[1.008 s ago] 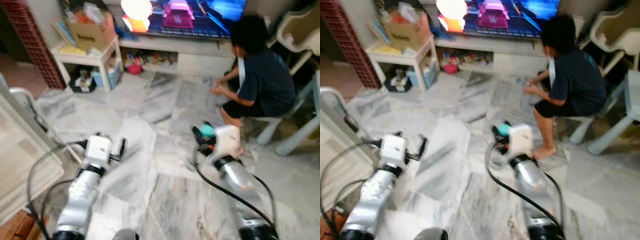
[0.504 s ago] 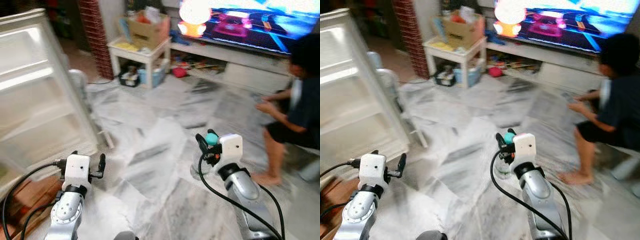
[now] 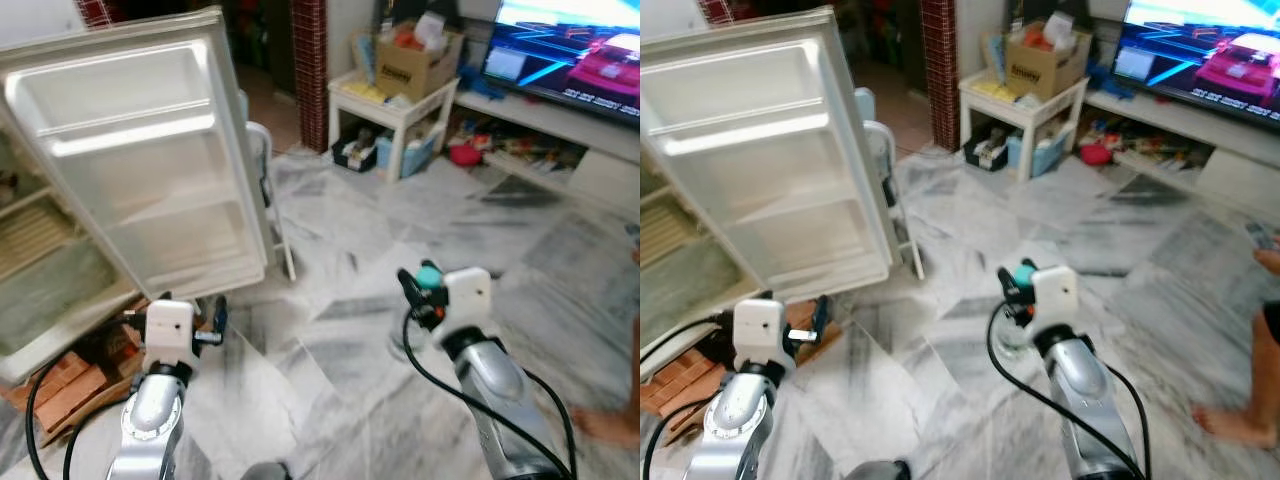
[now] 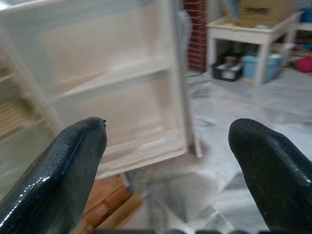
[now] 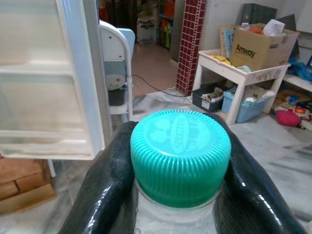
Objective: Restocking fridge
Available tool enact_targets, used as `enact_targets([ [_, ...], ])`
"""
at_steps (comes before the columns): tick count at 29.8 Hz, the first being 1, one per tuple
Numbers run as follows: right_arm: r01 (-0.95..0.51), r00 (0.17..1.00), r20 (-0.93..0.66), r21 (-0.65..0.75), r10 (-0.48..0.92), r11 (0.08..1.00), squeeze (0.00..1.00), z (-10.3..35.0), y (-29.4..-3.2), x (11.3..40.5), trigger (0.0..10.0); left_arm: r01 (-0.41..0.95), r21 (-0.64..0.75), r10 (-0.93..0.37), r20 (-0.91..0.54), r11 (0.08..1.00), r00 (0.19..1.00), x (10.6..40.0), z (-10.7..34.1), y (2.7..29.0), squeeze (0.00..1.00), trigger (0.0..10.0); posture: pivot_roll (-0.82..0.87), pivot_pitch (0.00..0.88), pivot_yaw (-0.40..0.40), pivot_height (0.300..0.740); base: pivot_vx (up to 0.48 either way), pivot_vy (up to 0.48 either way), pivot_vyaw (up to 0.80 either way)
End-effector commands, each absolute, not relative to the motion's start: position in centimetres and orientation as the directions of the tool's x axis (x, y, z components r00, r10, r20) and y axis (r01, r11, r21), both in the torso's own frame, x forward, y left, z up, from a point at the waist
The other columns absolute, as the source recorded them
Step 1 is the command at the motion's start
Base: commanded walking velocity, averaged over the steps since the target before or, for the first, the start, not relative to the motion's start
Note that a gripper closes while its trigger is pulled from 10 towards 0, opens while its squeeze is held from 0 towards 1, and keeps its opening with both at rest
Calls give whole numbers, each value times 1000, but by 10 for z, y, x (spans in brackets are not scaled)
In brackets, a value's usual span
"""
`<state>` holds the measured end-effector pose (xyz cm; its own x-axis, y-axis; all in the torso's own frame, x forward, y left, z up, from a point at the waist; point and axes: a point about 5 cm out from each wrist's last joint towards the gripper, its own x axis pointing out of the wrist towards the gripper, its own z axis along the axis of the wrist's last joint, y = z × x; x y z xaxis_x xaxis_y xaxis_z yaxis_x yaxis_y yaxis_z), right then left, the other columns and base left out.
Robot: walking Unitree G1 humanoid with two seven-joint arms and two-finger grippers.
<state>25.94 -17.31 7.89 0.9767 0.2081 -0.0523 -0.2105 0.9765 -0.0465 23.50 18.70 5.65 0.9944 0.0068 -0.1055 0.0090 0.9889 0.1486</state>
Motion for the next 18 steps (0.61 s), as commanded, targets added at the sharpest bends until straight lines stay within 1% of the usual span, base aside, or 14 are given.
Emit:
enact_targets([
  [1, -240, 971, -9, -41, 240, 970, 0, 86, -162, 263, 10000, -8, 176, 25, -96, 984, 995, 235, 57, 192, 0, 10000, 14, 0, -6, 740, 0, 0, 769],
  [8, -245, 970, -7, -65, 245, 967, 0, 87, -161, 266, 10000, 22, 133, -6, -116, 991, 993, 237, 56, 188, 0, 10000, 14, 0, -8, 740, 0, 0, 763],
  [18, -250, 968, 8, -76, 251, 965, 0, 90, -160, 270, 10000, 44, 112, -31, -115, 993, 993, 239, 56, 184, 0, 10000, 17, 0, -7, 740, 0, 0, 760],
])
